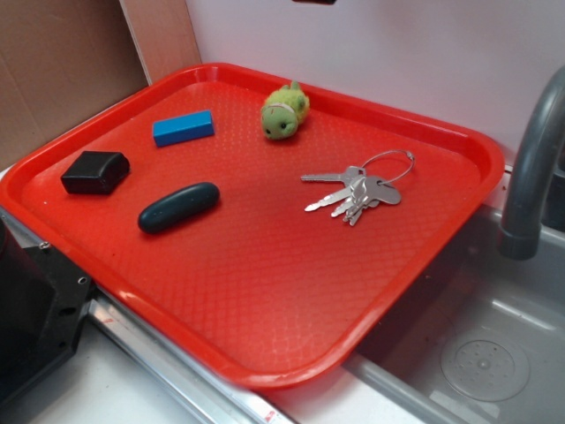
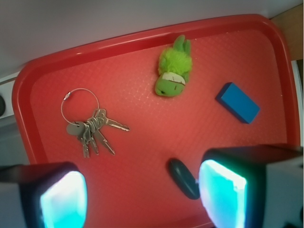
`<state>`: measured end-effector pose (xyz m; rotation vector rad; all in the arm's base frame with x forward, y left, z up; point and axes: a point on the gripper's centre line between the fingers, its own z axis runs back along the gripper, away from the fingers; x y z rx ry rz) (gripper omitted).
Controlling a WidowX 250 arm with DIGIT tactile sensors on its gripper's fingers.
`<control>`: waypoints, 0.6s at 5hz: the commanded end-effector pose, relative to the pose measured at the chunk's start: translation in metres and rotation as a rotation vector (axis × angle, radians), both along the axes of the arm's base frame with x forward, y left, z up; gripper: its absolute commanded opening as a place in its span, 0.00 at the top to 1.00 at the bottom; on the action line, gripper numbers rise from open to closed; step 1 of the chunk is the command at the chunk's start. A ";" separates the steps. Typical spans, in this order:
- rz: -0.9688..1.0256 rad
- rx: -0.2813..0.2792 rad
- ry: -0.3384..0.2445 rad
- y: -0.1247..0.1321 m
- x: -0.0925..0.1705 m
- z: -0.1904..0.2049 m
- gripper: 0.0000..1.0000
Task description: Grab the green animal.
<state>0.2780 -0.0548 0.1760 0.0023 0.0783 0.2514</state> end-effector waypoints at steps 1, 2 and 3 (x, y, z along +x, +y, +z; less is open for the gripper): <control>0.157 -0.012 -0.300 0.006 0.043 -0.007 0.00; 0.176 -0.074 -0.366 0.014 0.070 -0.021 0.00; 0.185 -0.056 -0.306 0.019 0.072 -0.046 0.00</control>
